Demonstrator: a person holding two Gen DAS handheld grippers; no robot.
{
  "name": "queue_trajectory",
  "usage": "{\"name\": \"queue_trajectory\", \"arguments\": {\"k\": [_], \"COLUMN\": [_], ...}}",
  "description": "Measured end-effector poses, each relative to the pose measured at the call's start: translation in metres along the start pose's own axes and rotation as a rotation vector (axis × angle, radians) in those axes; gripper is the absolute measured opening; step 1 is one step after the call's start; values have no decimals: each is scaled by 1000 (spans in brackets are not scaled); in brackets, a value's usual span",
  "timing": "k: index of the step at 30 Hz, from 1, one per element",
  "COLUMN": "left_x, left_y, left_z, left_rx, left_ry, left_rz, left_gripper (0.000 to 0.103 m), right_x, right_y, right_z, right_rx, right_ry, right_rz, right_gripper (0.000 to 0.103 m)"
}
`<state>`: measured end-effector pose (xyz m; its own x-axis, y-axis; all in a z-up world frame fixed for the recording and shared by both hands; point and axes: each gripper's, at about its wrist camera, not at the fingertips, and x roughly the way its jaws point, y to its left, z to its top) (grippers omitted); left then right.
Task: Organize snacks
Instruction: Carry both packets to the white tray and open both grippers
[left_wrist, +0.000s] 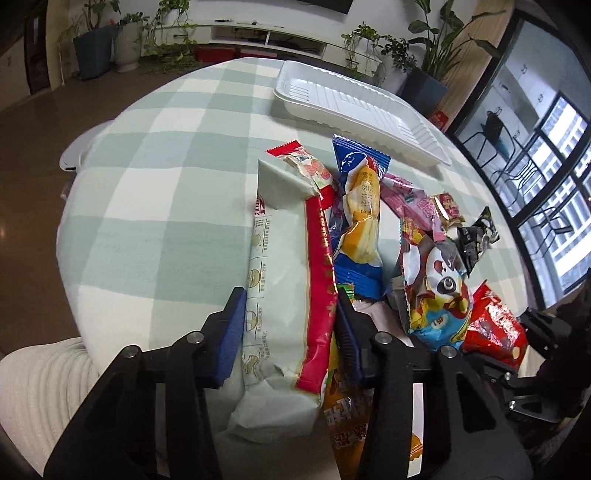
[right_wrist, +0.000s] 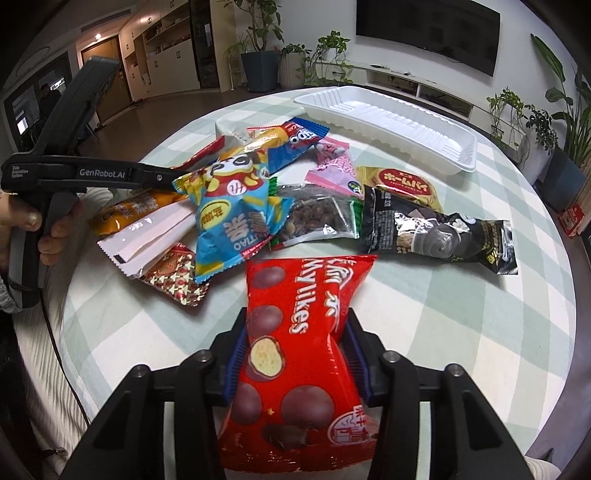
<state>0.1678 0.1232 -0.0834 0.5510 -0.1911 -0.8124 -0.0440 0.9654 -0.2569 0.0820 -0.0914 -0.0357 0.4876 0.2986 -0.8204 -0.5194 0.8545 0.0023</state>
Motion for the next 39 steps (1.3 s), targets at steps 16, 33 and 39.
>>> {"name": "queue_trajectory", "arguments": {"k": [16, 33, 39], "left_x": [1, -16, -13], "left_y": [35, 37, 29], "left_z": [10, 21, 40], "left_rx": [-210, -286, -281], "left_ry": [39, 16, 15], "left_rz": [-254, -457, -505], "left_gripper": [20, 20, 20], "right_x": [2, 29, 45], "right_y": [-59, -85, -102], "right_z": [-11, -21, -10], "right_rx": [450, 777, 831], "right_ry": [-30, -107, -142], "right_rz": [352, 756, 816], "right_gripper": [40, 40, 40]}}
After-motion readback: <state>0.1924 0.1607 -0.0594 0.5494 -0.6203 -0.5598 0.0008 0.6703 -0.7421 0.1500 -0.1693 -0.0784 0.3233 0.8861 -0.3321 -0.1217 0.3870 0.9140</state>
